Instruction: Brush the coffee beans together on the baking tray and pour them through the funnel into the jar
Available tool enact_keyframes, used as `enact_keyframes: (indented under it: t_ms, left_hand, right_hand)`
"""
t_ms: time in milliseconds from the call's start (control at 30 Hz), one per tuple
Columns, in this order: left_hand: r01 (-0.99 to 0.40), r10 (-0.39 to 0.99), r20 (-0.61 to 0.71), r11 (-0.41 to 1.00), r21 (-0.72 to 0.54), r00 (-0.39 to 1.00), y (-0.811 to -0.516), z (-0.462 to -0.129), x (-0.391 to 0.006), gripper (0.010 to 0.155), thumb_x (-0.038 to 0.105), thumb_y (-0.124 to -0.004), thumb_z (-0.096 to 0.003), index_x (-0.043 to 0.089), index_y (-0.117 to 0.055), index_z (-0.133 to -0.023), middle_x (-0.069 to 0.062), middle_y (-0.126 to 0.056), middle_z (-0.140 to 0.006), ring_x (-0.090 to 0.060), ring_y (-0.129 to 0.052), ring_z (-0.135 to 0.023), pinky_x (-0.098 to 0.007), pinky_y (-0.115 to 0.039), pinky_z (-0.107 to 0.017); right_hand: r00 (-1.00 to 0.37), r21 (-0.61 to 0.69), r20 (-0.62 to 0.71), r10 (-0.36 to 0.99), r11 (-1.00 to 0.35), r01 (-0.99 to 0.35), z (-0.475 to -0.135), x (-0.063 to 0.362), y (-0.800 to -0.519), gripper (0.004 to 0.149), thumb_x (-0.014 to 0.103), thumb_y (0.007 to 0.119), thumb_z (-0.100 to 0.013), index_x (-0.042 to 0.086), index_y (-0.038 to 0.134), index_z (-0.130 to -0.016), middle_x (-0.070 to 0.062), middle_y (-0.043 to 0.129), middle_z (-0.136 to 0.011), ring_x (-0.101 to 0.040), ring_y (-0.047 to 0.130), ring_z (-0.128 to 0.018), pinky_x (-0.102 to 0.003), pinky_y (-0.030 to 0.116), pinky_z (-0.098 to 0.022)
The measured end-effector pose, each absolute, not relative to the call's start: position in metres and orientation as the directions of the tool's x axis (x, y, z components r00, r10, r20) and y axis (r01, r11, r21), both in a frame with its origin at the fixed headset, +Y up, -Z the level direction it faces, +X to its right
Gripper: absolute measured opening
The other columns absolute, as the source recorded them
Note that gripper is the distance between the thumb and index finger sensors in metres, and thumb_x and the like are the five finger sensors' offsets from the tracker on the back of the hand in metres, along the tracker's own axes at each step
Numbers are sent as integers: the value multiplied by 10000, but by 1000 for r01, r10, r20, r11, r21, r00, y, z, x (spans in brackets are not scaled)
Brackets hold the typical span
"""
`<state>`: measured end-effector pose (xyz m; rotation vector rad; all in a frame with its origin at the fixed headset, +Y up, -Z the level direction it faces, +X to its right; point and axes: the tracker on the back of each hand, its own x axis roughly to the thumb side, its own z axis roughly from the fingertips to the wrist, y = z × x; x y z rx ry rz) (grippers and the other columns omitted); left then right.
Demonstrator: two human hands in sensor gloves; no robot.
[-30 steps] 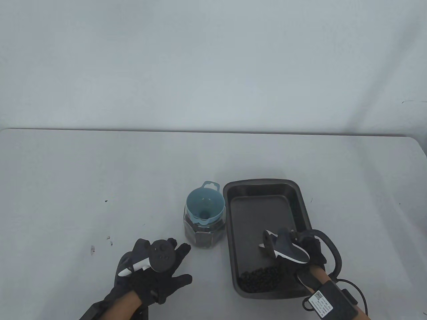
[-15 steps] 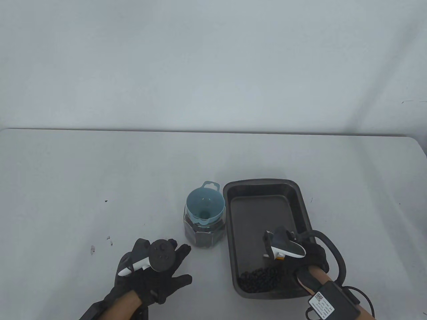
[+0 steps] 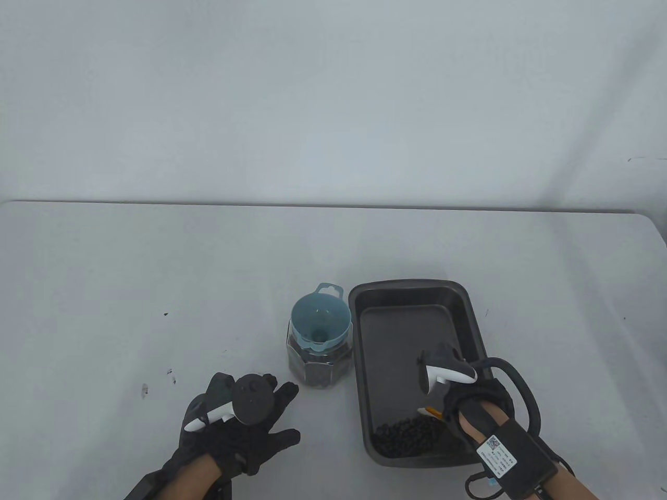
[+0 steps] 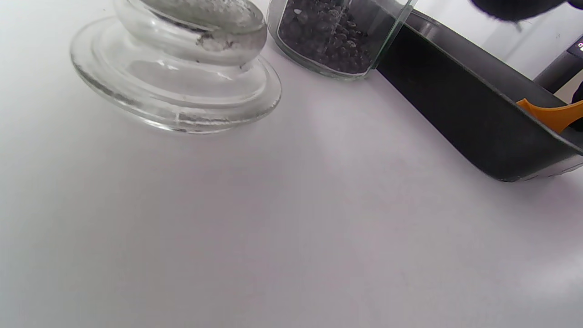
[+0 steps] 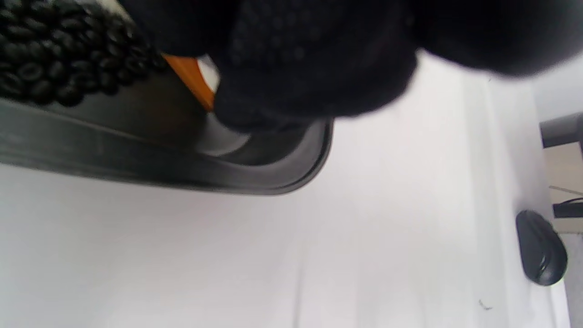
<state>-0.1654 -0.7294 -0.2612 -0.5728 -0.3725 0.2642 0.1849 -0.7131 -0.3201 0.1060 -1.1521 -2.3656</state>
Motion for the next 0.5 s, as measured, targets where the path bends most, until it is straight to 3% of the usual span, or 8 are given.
enact_keyframes:
  t_ms: [167,500]
  left_hand:
    - [-139,345,269,808,-572,899,-730,-261,-165,873,766,-514,-403,376,-183,-1110,-139,-179,-1187,-474,-222,-1123,-645,-234,-785]
    - [-140,348,270,806,-576,898,-730,-261,-165,872,765,-513,-403,375,-184,-1110,-139,-180,-1186,-470,-221,-1125,-644,-235,-786]
  right_hand:
    - [-910,812,140,-390,-480,330,-322,180,-714,480,374,757,-385,178,870,-809,10,978,-481,-98,979,-115,-304,886,-61]
    - [-926,820,180,-332,-470,328,-317,160,-718,443,376,746,-394,212,884,-781,-3,963,-505,-102,978,-126,-305,885,-67]
